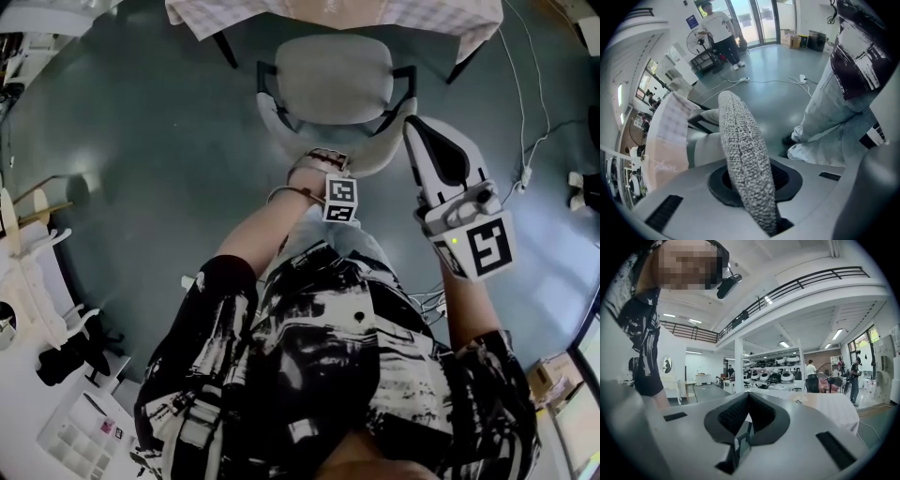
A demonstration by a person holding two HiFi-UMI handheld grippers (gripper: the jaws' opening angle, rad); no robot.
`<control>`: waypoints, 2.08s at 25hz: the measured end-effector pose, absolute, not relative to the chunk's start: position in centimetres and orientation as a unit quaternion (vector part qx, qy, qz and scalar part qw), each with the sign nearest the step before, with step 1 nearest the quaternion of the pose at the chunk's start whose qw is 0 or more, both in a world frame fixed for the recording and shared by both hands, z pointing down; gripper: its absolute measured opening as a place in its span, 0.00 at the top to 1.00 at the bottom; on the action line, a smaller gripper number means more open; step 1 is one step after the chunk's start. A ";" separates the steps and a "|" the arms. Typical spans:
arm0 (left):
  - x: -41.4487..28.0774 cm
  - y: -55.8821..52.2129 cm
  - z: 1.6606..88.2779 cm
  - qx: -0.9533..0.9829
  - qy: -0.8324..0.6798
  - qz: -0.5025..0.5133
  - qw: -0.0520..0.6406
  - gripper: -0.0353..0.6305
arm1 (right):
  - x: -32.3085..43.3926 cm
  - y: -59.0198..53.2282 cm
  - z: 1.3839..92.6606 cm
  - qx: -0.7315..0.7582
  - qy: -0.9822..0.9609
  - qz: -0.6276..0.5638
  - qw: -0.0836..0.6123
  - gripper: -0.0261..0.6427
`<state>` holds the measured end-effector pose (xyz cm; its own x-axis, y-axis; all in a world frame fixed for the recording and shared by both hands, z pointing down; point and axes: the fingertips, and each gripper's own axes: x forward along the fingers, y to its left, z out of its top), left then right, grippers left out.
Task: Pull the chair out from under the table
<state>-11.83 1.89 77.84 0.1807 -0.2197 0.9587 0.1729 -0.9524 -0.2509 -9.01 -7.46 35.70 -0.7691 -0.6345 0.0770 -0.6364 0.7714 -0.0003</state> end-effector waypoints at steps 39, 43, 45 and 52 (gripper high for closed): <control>-11.1 16.3 78.3 -0.752 0.019 -0.647 0.126 0.88 | -9.3 6.3 35.3 0.368 -0.929 0.013 0.041 0.96; -10.1 17.4 78.3 -0.751 0.027 -0.649 0.117 0.88 | -8.1 6.9 35.1 0.349 -0.936 0.011 0.039 0.96; -9.9 17.5 78.2 -0.752 0.035 -0.648 0.114 0.88 | -7.7 7.0 34.9 0.340 -0.940 0.009 0.037 0.96; -10.0 17.3 78.5 -0.755 0.038 -0.645 0.112 0.85 | -7.1 7.4 34.8 0.311 -0.950 0.008 0.028 0.96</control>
<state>-9.96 17.27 78.50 0.1664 -0.2012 0.9653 0.0869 -0.9722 -0.2176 -7.14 7.36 34.85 -0.8045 -0.5911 0.0574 -0.5920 0.8059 0.0030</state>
